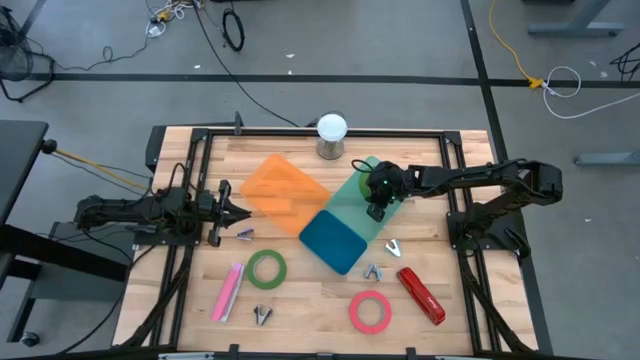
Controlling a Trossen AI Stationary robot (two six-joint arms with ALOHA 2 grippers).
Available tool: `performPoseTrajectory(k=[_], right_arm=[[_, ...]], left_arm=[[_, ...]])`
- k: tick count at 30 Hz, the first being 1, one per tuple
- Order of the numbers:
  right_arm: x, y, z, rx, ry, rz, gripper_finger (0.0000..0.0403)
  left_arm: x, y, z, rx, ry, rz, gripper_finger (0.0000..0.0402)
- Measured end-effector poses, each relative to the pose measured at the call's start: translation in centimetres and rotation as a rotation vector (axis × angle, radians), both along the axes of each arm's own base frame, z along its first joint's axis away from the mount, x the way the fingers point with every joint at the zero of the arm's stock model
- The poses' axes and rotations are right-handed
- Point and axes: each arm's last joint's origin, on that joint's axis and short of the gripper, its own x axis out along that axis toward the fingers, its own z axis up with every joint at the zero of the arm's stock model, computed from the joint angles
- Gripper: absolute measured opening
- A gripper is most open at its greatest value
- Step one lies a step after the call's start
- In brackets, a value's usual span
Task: Pick and place Stapler, Stapler remover, tape
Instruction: Put the right green tape into the green bin
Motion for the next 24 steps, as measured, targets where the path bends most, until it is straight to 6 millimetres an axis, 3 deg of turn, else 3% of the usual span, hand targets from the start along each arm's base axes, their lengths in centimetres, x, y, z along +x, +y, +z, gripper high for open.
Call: performPoseTrajectory(k=[12, 24], right_arm=[[1.2, 0.1, 0.9, 0.094, -0.175, 0.044, 0.0092], [0.6, 0.3, 0.4, 0.116, -0.095, 0.035, 0.0092]], left_arm=[[0.0, 0.0, 0.0, 0.0, 0.0, 0.0, 0.0032], [0.0, 0.0, 0.0, 0.0, 0.0, 0.0, 0.0032]])
